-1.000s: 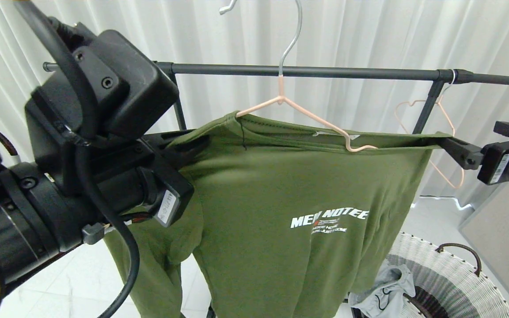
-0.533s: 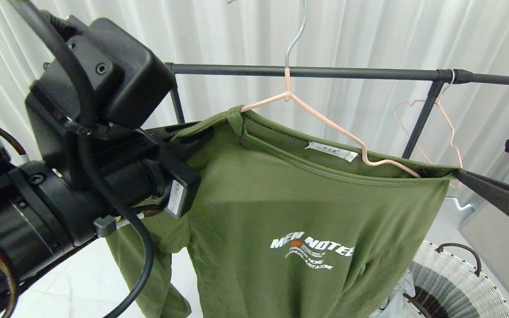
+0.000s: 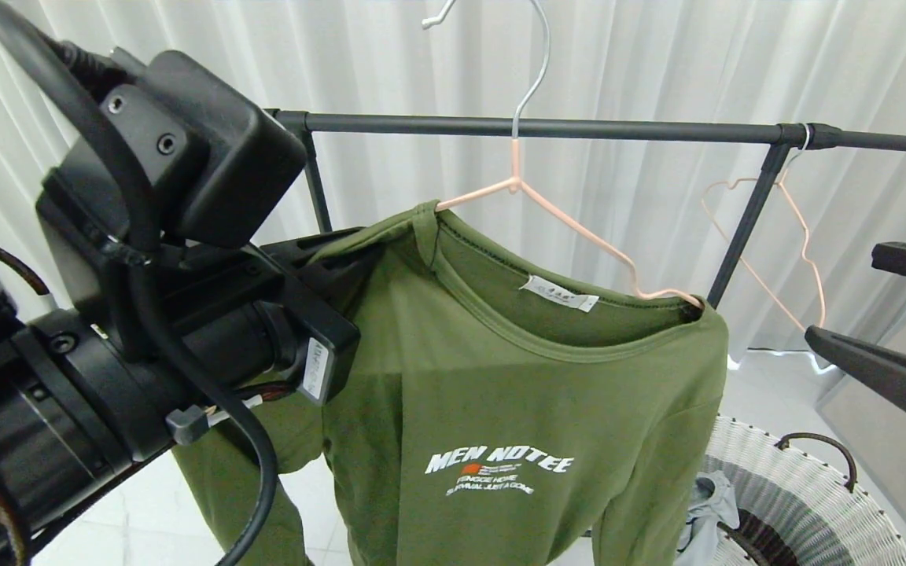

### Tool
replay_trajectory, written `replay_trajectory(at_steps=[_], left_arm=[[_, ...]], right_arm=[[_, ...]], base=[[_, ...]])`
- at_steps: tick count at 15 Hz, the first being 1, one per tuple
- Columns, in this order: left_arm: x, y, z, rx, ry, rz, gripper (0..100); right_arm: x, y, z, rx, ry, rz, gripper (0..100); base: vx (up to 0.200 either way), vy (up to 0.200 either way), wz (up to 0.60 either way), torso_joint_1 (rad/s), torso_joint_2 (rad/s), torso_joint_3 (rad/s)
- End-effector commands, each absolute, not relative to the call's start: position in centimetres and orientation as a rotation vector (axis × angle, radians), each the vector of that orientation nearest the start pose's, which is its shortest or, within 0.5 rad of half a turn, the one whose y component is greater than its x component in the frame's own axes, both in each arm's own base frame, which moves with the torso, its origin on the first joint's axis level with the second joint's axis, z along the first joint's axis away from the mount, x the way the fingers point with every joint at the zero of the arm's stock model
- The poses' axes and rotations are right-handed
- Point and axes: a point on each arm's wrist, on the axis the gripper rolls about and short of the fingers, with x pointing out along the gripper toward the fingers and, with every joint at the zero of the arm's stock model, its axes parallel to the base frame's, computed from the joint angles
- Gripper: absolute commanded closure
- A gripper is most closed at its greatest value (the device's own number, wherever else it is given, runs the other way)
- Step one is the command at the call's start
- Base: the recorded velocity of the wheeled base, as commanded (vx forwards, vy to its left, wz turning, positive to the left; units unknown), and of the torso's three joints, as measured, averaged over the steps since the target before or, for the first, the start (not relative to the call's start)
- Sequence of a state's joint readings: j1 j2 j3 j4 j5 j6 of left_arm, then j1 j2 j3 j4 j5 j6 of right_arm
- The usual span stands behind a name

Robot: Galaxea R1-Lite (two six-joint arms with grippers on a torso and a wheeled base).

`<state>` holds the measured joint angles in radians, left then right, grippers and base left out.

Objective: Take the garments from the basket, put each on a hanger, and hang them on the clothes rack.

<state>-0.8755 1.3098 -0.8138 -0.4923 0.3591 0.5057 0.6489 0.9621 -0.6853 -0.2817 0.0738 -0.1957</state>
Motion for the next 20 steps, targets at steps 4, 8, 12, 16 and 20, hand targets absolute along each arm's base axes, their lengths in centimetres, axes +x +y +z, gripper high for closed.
replay_trajectory(at_steps=[4, 8, 12, 16, 20], left_arm=[[13.4, -15.8, 27.1, 0.485, -0.141, -0.538, 100], [11.9, -15.2, 26.1, 0.496, -0.137, -0.584, 100], [11.5, -14.5, 26.7, 0.495, -0.164, -0.569, 100], [11.5, -14.6, 26.9, 0.490, -0.169, -0.568, 100], [12.0, -15.1, 26.9, 0.476, -0.184, -0.547, 100]], right_arm=[[11.5, 9.2, 27.6, -0.294, -0.040, 0.749, 0], [13.3, 13.7, 27.0, -0.379, -0.011, 0.890, 0], [14.0, 16.1, 26.8, -0.435, -0.011, 0.943, 0], [15.6, 17.6, 27.9, -0.428, -0.030, 0.929, 0], [16.5, 18.2, 27.7, -0.437, -0.013, 0.906, 0]], base=[[0.000, 0.000, 0.00, 0.000, 0.00, 0.000], [0.000, 0.000, 0.00, 0.000, 0.00, 0.000], [0.000, 0.000, 0.00, 0.000, 0.00, 0.000], [0.000, 0.000, 0.00, 0.000, 0.00, 0.000], [0.000, 0.000, 0.00, 0.000, 0.00, 0.000]])
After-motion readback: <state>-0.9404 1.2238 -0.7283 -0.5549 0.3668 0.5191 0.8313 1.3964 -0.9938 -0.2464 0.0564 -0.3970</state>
